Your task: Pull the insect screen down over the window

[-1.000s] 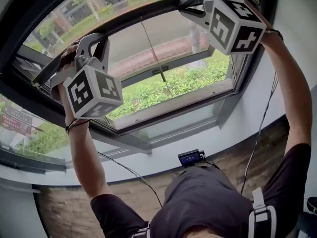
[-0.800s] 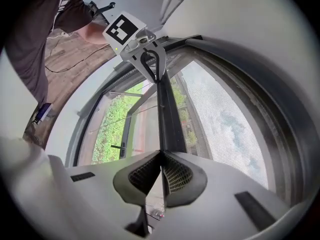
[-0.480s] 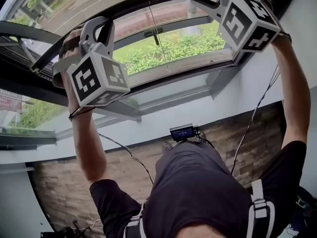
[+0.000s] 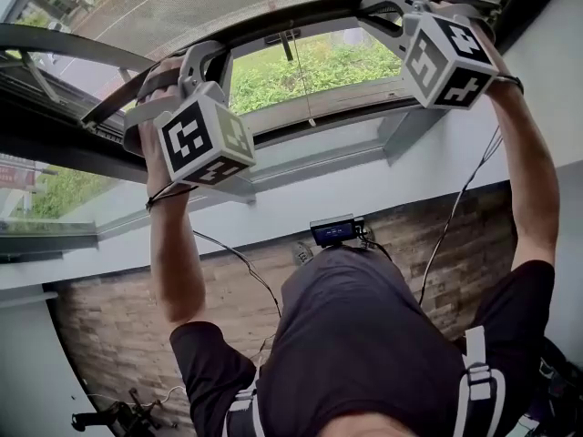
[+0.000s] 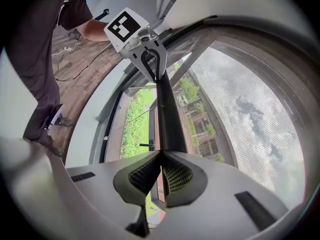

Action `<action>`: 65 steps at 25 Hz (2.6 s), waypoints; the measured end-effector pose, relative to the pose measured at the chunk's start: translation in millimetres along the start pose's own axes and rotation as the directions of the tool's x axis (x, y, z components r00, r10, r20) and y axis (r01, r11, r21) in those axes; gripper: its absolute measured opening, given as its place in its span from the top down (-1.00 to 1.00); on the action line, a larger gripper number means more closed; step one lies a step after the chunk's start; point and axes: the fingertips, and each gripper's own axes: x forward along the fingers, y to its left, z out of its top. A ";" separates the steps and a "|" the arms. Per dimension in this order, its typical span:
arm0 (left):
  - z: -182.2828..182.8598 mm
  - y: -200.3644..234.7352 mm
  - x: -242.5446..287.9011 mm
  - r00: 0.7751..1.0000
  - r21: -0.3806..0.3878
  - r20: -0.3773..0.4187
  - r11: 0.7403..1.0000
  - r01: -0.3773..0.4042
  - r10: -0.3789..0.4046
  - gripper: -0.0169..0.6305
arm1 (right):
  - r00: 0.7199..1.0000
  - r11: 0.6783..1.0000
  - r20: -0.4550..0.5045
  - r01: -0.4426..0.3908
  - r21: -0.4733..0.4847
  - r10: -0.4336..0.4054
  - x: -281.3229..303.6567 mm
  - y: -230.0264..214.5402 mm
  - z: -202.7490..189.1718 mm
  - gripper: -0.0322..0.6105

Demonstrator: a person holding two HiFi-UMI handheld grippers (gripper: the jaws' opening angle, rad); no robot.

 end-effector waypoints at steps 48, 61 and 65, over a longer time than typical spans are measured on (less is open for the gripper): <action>-51.3 -262.6 98.7 0.902 -0.161 -0.094 0.900 0.404 -0.422 0.88 | 0.960 0.953 -0.074 -0.254 0.166 0.269 141.5 232.0 -67.9 0.83; -62.6 -312.6 122.9 0.866 -0.202 -0.111 0.865 0.460 -0.487 0.88 | 0.925 0.931 -0.142 -0.333 0.150 0.353 171.3 278.6 -81.6 0.83; -68.2 -326.4 129.6 0.859 -0.203 -0.124 0.860 0.468 -0.497 0.88 | 0.917 0.926 -0.151 -0.347 0.151 0.368 181.2 291.8 -86.7 0.83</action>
